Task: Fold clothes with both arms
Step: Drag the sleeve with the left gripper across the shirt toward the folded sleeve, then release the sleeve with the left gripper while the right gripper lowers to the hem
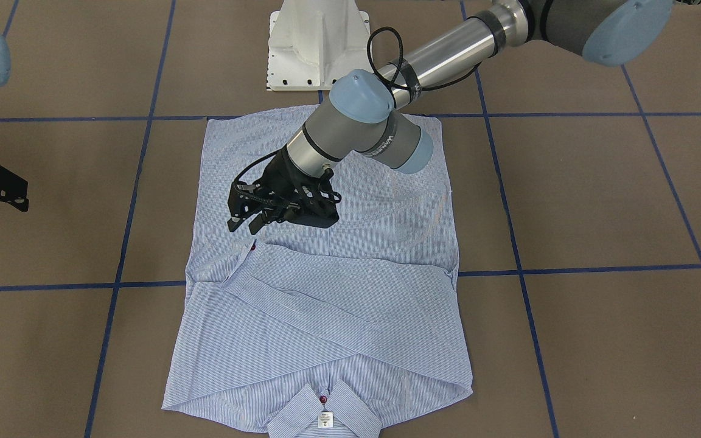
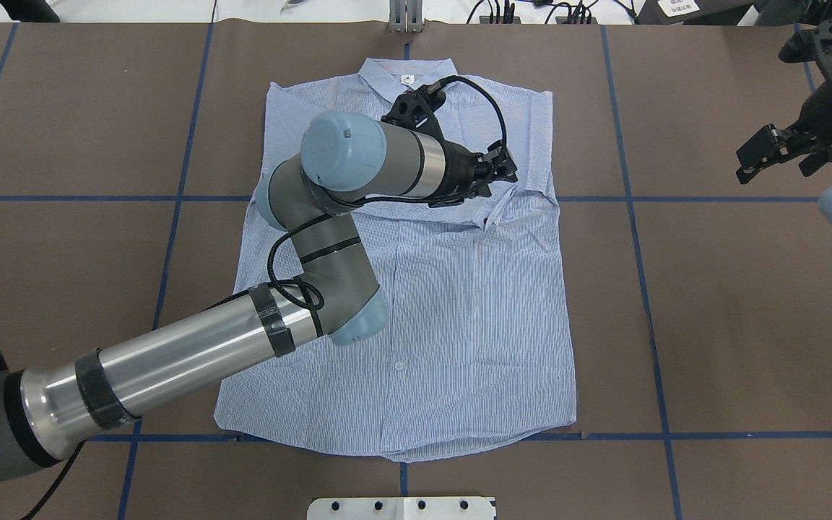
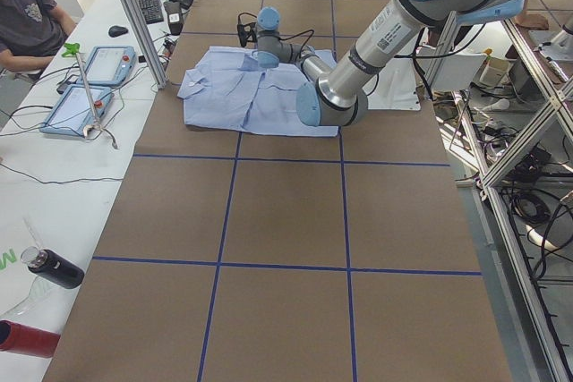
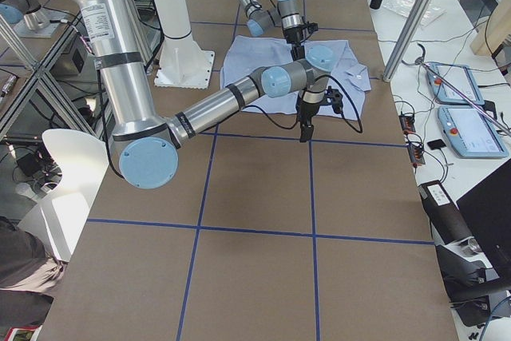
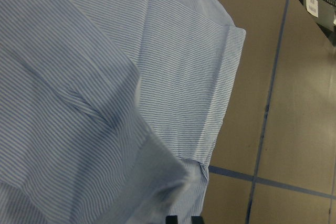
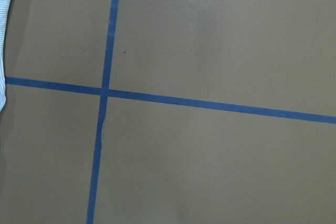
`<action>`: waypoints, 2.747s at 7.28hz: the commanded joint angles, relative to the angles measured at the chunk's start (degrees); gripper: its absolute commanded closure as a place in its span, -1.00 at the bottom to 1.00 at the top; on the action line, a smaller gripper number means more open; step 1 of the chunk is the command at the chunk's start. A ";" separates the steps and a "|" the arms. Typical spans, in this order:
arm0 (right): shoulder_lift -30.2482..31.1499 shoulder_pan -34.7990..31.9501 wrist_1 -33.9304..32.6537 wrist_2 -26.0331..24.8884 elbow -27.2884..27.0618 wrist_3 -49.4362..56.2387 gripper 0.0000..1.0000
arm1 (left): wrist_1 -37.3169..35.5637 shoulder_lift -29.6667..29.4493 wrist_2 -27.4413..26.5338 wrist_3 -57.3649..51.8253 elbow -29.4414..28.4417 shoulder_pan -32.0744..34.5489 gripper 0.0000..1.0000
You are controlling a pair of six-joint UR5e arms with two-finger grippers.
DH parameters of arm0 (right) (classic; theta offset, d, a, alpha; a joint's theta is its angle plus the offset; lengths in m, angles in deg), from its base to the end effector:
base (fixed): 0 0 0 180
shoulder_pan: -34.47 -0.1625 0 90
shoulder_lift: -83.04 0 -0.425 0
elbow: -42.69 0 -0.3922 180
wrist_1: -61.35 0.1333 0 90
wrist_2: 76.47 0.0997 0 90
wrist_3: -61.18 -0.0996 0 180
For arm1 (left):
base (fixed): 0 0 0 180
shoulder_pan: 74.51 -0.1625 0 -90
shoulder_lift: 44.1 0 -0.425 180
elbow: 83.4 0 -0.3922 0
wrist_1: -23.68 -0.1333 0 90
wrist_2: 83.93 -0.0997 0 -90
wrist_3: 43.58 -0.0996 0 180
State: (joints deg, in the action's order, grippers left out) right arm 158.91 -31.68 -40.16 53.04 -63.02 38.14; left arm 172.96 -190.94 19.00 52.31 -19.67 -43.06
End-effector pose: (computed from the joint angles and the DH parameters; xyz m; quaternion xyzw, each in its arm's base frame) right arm -0.1636 -0.5430 0.4211 0.0048 -0.3658 -0.0604 0.9287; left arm 0.6167 -0.5073 0.0961 0.0775 0.7019 -0.1499 0.6920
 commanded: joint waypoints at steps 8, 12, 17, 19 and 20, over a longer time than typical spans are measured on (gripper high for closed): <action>8.51 25.03 29.27 -12.20 -8.36 -40.81 -1.00 | -28.73 27.99 5.08 -7.34 40.19 6.42 -0.99; 8.51 45.57 29.44 -27.29 -10.23 -55.18 -1.00 | -45.65 31.87 6.93 -18.46 50.87 9.16 -0.99; 8.60 49.19 27.26 -26.16 -8.82 -60.46 -0.99 | -46.27 31.88 6.93 -18.10 51.93 8.89 -0.95; 8.34 49.72 25.77 -24.50 -8.99 -60.46 -0.98 | -46.27 31.79 6.93 -18.10 52.10 8.98 -0.95; 7.72 49.98 23.58 -24.05 -9.17 -60.46 -0.96 | -46.27 31.79 6.93 -18.19 52.11 8.98 -0.95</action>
State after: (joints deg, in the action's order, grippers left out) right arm 167.22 18.01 -14.36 28.09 -71.93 -22.31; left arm 126.67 -159.14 25.93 34.18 32.40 -34.10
